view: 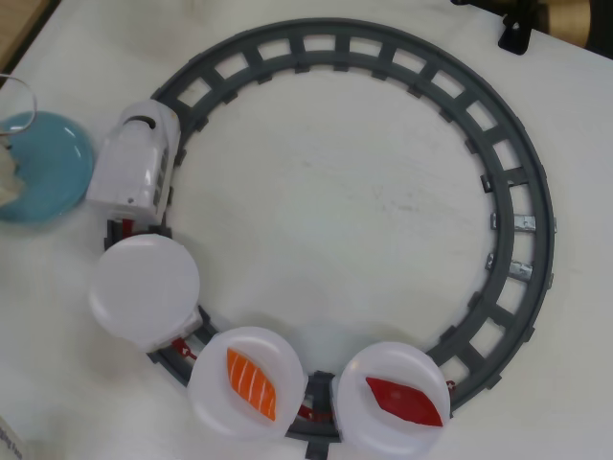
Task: Pick up the sushi from the Shinkansen and put it on the blue dish
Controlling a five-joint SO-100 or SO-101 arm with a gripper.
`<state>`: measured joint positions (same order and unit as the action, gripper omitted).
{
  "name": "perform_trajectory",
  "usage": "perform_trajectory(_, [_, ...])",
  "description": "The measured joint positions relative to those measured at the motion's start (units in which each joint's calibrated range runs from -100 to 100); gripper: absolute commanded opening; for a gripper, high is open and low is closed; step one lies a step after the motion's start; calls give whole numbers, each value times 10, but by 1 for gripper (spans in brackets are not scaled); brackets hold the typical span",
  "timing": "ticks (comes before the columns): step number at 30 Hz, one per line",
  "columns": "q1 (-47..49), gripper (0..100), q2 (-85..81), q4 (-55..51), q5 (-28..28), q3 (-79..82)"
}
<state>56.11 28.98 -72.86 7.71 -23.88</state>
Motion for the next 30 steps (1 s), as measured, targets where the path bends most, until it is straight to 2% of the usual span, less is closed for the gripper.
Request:
perform_trajectory(8, [11, 19, -104, -145, 0, -40])
perform_trajectory(11, [56, 19, -149, -193, 0, -29])
perform_trajectory(15, [133, 19, -216, -200, -18, 62])
perform_trajectory(18, [167, 19, -272, -146, -25, 173])
perform_trajectory(23, [163, 19, -389, -11, -26, 403])
perform_trajectory(30, [168, 19, -640, 207, -26, 759])
